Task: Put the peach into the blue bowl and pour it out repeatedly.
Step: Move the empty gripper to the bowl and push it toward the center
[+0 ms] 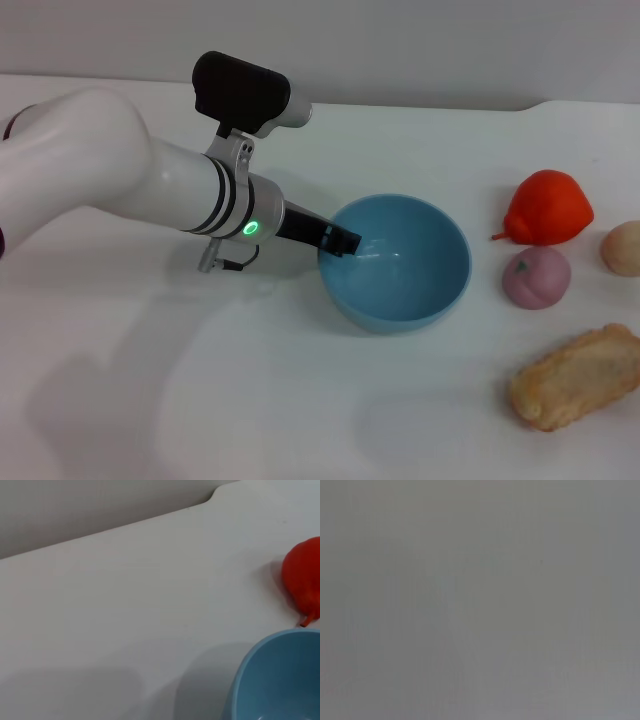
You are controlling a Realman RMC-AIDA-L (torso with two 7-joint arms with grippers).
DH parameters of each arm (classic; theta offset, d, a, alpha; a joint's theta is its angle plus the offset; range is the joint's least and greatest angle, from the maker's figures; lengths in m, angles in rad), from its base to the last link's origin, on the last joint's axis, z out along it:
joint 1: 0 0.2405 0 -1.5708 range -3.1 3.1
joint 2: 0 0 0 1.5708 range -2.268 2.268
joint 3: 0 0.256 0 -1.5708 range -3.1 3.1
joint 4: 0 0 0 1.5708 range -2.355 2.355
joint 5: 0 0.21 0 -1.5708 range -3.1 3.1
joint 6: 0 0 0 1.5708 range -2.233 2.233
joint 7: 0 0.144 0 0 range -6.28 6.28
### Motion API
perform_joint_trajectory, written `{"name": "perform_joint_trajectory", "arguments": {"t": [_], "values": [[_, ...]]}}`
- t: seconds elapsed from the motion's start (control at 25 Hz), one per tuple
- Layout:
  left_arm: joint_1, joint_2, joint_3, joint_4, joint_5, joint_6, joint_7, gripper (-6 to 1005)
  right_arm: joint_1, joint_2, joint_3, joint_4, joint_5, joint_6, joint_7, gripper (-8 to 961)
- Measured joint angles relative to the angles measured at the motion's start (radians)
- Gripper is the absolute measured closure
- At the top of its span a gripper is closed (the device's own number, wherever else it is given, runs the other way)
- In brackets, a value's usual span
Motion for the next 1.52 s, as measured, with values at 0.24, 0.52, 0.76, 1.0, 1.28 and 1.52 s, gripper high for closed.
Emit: {"name": "perform_joint_trajectory", "arguments": {"t": [0.24,0.52,0.76,1.0,1.28,1.52], "values": [[0.001,-0.001,0.005,0.001,0.000,-0.002,-0.006,651,-0.002,0.000,0.000,0.000,0.000,0.000,0.000,374],[-0.012,0.002,0.005,0.009,0.000,0.008,-0.007,893,0.004,-0.001,0.000,0.016,0.000,0.019,0.012,374],[-0.030,0.008,-0.003,0.046,0.010,0.039,-0.001,998,0.006,-0.003,-0.002,0.015,-0.007,0.043,0.078,373],[-0.108,0.010,-0.074,0.093,0.190,0.131,-0.017,999,0.011,-0.013,-0.015,-0.007,-0.061,0.040,0.169,373],[-0.170,0.009,-0.213,0.092,0.316,0.240,-0.096,1000,-0.009,-0.021,-0.015,-0.395,-0.510,0.085,0.708,373],[-0.180,0.010,-0.267,0.075,0.363,0.288,-0.105,1000,0.010,-0.011,-0.015,-0.729,-0.871,0.151,1.193,379]]}}
